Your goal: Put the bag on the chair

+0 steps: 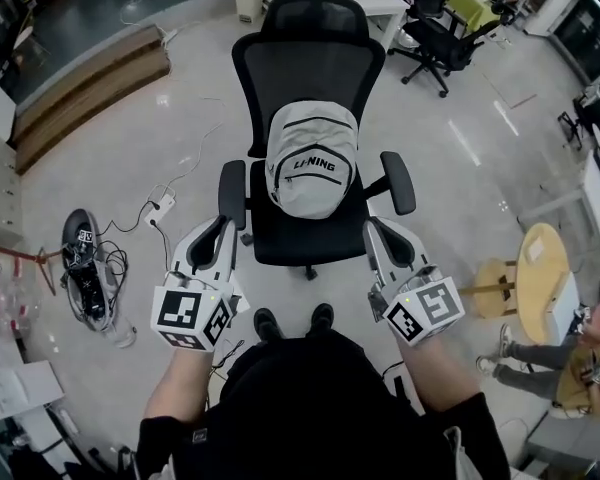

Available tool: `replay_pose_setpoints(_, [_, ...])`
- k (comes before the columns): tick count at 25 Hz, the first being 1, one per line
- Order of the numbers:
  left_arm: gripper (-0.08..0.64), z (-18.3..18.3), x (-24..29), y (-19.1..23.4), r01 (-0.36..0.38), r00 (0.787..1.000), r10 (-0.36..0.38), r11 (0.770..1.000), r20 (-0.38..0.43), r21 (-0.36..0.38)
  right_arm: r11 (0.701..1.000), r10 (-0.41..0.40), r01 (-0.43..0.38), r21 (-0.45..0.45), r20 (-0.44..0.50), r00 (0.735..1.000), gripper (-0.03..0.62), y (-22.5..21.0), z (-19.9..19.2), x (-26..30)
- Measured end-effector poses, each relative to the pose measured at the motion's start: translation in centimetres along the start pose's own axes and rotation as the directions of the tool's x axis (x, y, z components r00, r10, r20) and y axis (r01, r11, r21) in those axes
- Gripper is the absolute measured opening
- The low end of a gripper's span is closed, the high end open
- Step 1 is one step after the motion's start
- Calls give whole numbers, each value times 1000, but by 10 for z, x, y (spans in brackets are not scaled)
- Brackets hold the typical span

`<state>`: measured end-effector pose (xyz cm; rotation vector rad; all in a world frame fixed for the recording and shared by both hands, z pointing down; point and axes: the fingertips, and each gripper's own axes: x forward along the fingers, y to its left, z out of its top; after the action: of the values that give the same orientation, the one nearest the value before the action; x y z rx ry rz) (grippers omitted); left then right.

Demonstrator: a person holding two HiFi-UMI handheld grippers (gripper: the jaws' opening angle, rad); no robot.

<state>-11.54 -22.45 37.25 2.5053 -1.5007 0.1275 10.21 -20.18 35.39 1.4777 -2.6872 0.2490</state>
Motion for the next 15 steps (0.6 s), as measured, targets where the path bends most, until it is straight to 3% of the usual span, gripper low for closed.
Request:
replay_pose_setpoints(5, [44, 6, 7, -8, 9, 1000, -10, 1000, 11, 18, 1000, -13, 13, -15, 0, 1000, 28, -6, -1, -11])
replay_pose_setpoints(15, [41, 12, 30, -50, 5, 1000, -5, 1000, 11, 13, 996, -83, 83, 20, 19, 996, 28, -66, 3, -47])
